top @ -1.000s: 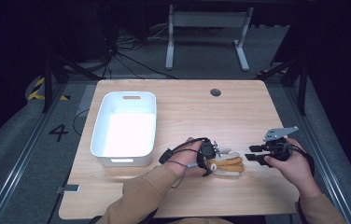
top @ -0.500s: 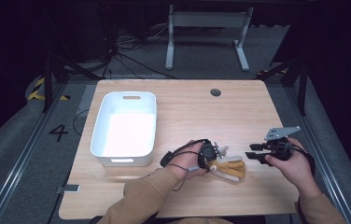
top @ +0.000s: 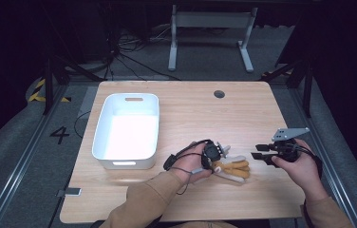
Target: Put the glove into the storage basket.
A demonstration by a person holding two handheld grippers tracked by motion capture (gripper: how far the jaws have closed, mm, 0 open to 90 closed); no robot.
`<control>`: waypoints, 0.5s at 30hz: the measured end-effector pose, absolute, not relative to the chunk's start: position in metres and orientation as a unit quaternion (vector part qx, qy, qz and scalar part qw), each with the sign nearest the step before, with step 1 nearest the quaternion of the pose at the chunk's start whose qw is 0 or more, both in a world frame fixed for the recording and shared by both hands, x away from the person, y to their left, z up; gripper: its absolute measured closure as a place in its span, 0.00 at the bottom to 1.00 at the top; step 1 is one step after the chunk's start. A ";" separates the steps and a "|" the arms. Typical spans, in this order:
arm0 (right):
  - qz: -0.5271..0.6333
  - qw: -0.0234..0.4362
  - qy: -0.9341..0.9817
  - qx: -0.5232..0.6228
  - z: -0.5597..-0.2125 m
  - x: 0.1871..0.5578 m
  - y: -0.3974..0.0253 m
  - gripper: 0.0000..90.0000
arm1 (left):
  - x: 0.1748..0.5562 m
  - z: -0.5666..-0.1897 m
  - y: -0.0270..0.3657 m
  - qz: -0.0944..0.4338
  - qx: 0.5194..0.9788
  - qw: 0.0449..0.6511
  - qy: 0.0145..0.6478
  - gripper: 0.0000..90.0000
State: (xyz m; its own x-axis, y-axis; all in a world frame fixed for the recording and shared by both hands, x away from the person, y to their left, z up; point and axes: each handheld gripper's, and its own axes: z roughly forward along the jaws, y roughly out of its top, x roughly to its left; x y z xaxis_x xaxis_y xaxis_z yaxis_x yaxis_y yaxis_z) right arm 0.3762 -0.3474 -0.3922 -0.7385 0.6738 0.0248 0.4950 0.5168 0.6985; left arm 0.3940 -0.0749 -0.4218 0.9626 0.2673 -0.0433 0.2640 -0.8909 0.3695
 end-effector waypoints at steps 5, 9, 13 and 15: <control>0.360 0.123 0.860 0.340 -0.392 0.378 -0.348 0.65 | 0.395 -0.409 -0.068 0.000 0.966 0.202 0.163 0.82; 0.360 0.121 0.861 0.339 -0.391 0.379 -0.347 0.65 | 0.398 -0.396 -0.059 0.007 0.961 0.209 0.181 0.82; 0.363 0.116 0.861 0.339 -0.391 0.382 -0.345 0.65 | 0.399 -0.384 -0.049 0.010 0.957 0.210 0.199 0.82; 0.362 0.112 0.861 0.339 -0.391 0.383 -0.344 0.66 | 0.400 -0.379 -0.045 0.012 0.955 0.215 0.204 0.82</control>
